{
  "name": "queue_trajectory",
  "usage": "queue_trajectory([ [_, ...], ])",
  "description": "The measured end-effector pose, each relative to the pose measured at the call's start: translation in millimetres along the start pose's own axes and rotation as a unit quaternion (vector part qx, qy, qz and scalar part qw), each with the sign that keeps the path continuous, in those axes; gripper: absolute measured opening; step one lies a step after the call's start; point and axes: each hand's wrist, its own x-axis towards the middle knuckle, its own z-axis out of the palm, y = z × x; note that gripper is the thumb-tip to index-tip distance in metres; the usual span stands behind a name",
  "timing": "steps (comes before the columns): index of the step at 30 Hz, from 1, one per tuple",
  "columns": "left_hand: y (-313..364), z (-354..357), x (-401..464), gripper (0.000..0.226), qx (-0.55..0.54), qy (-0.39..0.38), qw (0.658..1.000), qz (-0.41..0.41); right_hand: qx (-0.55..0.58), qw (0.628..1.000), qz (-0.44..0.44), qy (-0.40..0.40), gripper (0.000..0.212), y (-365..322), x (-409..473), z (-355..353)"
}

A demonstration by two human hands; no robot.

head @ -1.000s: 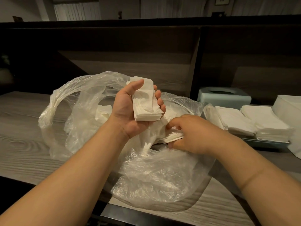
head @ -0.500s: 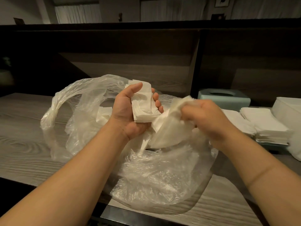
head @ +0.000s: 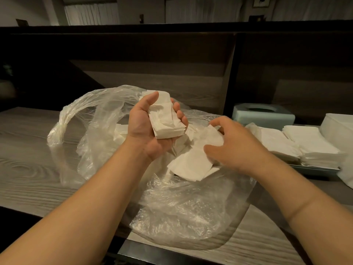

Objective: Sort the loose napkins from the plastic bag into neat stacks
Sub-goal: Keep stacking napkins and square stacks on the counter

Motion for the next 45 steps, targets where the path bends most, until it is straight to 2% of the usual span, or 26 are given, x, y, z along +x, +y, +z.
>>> queue_trajectory([
  [4, -0.7, -0.3, 0.2, 0.037, 0.007, 0.001, 1.000, -0.004, 0.005, 1.000, 0.006, 0.022, 0.070, 0.7, 2.2, 3.8],
  [7, -0.8, -1.1, 0.6, 0.037, 0.009, 0.003, 1.000, -0.004, -0.042, 0.998, -0.019, 0.036, 0.056, -2.3, 0.5, 1.0],
  [9, -0.5, -0.6, 0.7, 0.036, 0.013, 0.002, 1.000, -0.005, -0.084, 0.996, -0.034, 0.005, 0.051, -4.4, -2.2, -0.8],
  [12, -1.0, 0.5, 0.0, 0.036, 0.018, 0.003, 1.000, -0.005, -0.139, 0.988, -0.029, -0.062, 0.068, -6.5, -6.8, 0.2],
  [14, -1.7, 0.8, -0.5, 0.037, 0.018, 0.008, 1.000, -0.004, -0.154, 0.985, -0.029, -0.074, 0.068, -6.8, -8.5, 1.8],
  [19, -2.2, 2.0, -1.6, 0.034, 0.022, 0.017, 1.000, -0.002, -0.070, 0.995, -0.041, -0.050, 0.031, -8.5, -8.3, 3.2],
  [21, -2.5, 2.2, -2.0, 0.034, 0.024, 0.021, 0.999, 0.000, -0.044, 0.997, -0.049, -0.028, 0.023, -8.4, -8.0, 4.0],
  [29, -2.2, 2.5, -2.1, 0.034, 0.026, 0.030, 0.999, 0.001, -0.029, 0.997, -0.067, 0.016, 0.008, -7.9, -5.2, 4.7],
  [32, -2.5, 1.8, -1.9, 0.034, 0.027, 0.027, 0.999, -0.002, 0.023, 0.997, -0.071, 0.019, 0.006, -7.1, -4.1, 3.1],
  [37, -1.2, 1.7, -1.4, 0.032, 0.027, 0.016, 0.999, -0.005, 0.120, 0.989, -0.002, 0.090, 0.006, -5.5, -1.1, -2.4],
  [39, -1.5, 1.7, -1.4, 0.033, 0.026, 0.015, 1.000, -0.006, 0.084, 0.994, 0.023, 0.064, 0.007, -2.9, -0.3, -3.3],
  [42, -2.7, 1.6, -1.4, 0.038, 0.026, 0.015, 1.000, -0.007, -0.062, 0.998, 0.030, -0.005, 0.031, -2.2, -2.5, 0.5],
  [45, -3.0, 1.5, -1.0, 0.040, 0.026, 0.014, 1.000, -0.008, -0.150, 0.988, 0.030, -0.025, 0.044, -5.1, -3.6, 4.6],
])
